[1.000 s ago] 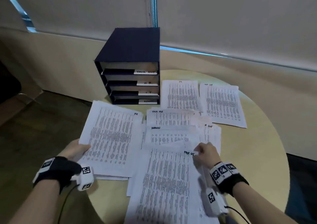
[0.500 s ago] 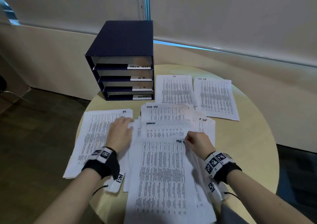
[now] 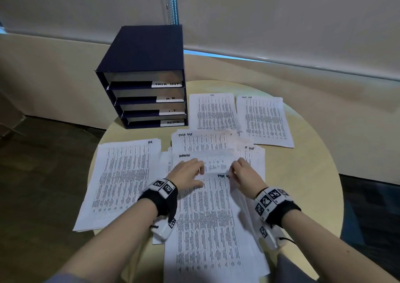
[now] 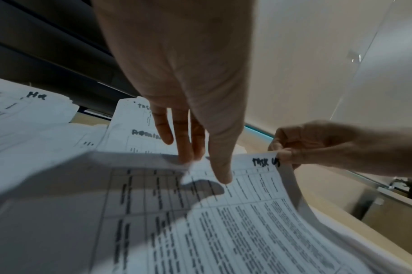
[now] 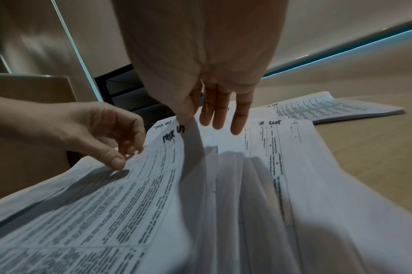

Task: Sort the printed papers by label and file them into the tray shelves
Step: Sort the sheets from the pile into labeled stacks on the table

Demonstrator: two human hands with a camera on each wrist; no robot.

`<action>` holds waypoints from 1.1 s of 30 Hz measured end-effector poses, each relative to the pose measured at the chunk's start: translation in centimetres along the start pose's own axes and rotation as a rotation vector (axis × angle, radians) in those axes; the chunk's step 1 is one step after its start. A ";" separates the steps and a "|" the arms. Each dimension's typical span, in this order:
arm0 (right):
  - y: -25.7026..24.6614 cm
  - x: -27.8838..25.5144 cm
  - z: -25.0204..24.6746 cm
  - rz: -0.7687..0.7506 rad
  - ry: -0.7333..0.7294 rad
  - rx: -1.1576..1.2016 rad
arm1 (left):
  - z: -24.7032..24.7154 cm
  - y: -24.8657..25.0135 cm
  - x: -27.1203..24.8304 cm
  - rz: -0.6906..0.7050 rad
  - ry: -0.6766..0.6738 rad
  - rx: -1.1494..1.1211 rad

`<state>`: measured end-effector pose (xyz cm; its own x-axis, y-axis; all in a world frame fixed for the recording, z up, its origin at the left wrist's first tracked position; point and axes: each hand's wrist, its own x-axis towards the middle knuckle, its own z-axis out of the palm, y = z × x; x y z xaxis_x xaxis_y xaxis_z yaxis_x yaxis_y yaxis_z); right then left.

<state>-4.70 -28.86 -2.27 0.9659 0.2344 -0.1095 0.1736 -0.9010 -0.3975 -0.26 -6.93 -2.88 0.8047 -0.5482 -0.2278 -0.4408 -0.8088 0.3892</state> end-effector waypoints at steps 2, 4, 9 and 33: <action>-0.1 0.0 -0.1 0.001 -0.033 -0.006 | 0.4 -0.6 -0.1 -0.008 0.041 -0.002; 0.1 -0.1 -0.1 0.003 -0.053 -0.027 | 0.5 -0.8 -0.2 0.002 0.081 0.003; 0.5 -0.5 0.0 -0.001 0.033 -0.004 | 0.4 -0.9 -0.4 -0.006 0.112 -0.062; 1.3 -5.3 1.4 -0.118 0.286 -0.041 | -1.5 0.6 0.6 -0.039 -0.054 -0.112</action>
<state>-9.85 -30.75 -3.48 0.9523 0.2318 0.1982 0.2901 -0.8890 -0.3543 0.57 -7.45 -1.45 0.7966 -0.5297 -0.2912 -0.3600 -0.8027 0.4754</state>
